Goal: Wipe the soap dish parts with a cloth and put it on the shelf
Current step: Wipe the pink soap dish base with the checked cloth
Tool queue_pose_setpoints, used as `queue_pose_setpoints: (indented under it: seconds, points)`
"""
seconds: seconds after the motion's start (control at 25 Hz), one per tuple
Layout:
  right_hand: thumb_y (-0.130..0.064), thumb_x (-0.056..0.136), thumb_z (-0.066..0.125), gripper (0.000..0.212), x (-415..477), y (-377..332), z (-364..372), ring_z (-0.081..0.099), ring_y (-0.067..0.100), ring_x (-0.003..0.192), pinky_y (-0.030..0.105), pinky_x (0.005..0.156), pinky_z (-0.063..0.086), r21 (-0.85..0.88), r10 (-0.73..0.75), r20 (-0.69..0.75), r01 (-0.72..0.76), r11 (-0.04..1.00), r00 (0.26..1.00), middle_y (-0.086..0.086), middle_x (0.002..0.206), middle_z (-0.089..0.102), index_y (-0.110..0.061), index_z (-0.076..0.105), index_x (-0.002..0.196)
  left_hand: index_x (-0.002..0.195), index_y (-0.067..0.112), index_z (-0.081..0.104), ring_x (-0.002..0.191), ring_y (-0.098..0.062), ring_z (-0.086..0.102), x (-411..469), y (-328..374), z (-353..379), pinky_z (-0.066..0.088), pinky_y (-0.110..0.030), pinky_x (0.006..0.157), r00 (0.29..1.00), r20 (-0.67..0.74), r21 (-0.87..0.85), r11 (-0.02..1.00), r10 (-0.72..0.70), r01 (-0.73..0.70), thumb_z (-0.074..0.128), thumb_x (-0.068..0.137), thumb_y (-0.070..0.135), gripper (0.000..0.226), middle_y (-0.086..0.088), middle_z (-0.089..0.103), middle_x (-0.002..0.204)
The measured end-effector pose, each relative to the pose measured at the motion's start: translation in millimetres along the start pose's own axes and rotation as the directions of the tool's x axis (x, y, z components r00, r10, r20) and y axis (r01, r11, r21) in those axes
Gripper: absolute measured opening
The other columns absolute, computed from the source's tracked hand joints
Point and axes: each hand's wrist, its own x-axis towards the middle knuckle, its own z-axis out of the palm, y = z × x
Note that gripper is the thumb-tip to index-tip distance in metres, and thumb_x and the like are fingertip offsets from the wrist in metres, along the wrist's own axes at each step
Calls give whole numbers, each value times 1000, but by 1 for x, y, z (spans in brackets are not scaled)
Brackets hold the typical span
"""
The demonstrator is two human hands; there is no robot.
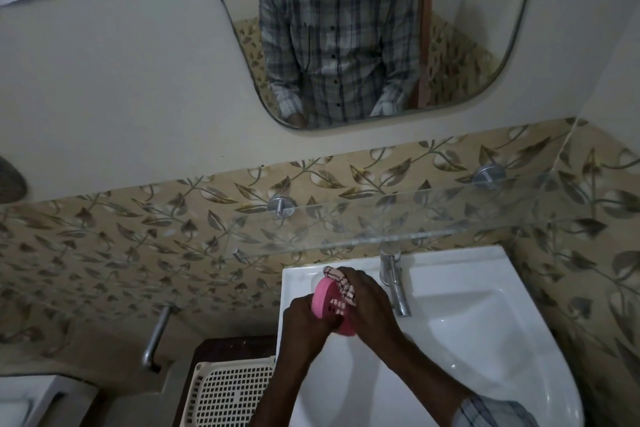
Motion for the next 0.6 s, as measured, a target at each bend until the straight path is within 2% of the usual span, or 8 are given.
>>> queue_pose_setpoints:
  seconds: [0.04,0.12,0.2,0.24,0.32,0.4,0.52,0.6]
  points:
    - [-30,75,70,52,1,-1,1,64,16,106,33,93,54,-81,-86,-27,84,993,996,-1,115,68,-25,60,126,92,11,78,70,-22,73,3,5,-1,59,-35,64,998,15,34,998,-57,56,79,65,24,30,-7,77,77]
    - [-25,70,81,61,-1,-7,6,65,19,105,35,92,55,-177,-201,-22,194,965,979,-1,115,68,-28,59,126,91,9,76,71,-29,75,6,10,0,62,-40,62,982,19,-57,980,-190,190,78,75,14,17,-14,77,79]
    - [-18,80,76,47,-5,-8,12,65,20,108,39,94,54,-247,-349,-70,322,914,935,0,116,69,-23,63,125,87,10,75,70,-29,76,4,15,0,63,-44,62,980,-16,-183,964,-198,192,68,86,9,8,-14,77,78]
    - [-13,84,72,43,-5,-3,12,65,20,109,39,95,54,-279,-381,-91,344,897,920,0,116,70,-22,64,125,83,13,77,69,-26,76,5,14,1,63,-43,63,986,-54,-189,971,-157,144,65,88,7,14,-10,78,74]
    - [0,84,70,50,-6,3,7,65,21,110,40,96,54,-172,-267,-130,244,954,955,0,118,70,-27,62,126,78,21,79,69,-20,76,0,10,1,62,-39,65,993,-98,-143,989,-60,45,66,84,1,24,-3,78,72]
    - [5,86,65,49,-9,-1,9,65,21,111,44,98,53,-39,-134,-113,131,991,984,0,119,69,-27,64,123,72,24,78,67,-18,75,-4,6,2,61,-33,63,993,-112,-122,992,-43,29,68,79,-1,28,0,77,69]
    - [-4,86,48,43,-11,-11,16,62,19,117,38,108,42,-218,-408,-88,382,898,909,2,120,70,-15,69,121,64,11,74,61,-27,71,0,-2,4,59,-36,56,996,-90,-137,991,-6,-6,62,74,2,18,-7,73,62]
    - [-3,90,47,42,-5,-4,13,61,14,119,34,110,42,-129,-283,-117,268,955,952,-3,123,68,-19,68,123,71,18,78,67,-23,75,0,-1,1,60,-34,60,991,-127,-123,991,37,-52,60,75,7,21,-2,77,67]
